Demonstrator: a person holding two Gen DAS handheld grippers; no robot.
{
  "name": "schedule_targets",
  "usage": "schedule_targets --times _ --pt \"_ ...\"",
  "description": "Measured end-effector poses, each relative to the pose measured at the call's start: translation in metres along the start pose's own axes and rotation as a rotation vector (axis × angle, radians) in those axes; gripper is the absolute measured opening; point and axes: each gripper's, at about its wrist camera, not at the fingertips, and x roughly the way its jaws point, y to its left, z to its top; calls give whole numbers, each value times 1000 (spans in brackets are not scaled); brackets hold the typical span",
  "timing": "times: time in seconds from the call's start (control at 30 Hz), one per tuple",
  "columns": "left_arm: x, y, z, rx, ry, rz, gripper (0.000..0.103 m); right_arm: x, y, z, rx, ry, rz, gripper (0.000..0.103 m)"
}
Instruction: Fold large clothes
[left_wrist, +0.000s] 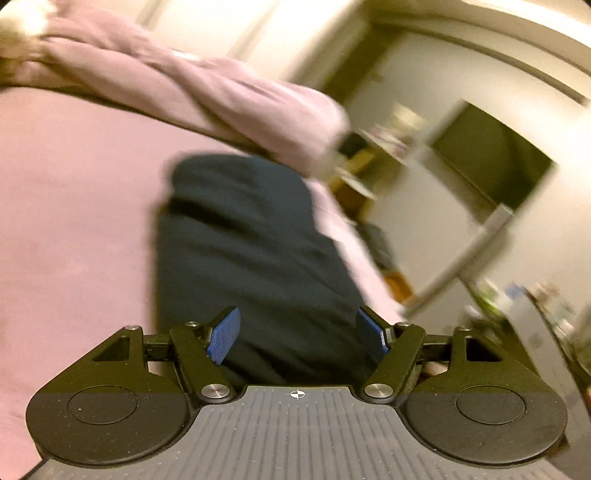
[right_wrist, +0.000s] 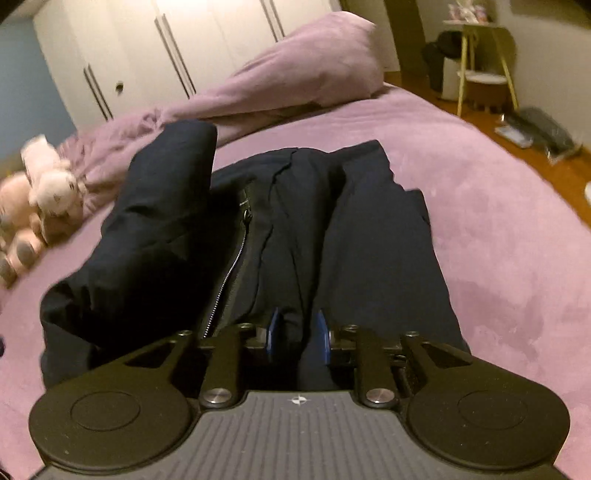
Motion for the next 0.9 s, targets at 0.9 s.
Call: schedule_targets --times 0.9 --pt "63 52 7 -251 74 126 73 2 59 26 37 30 170 24"
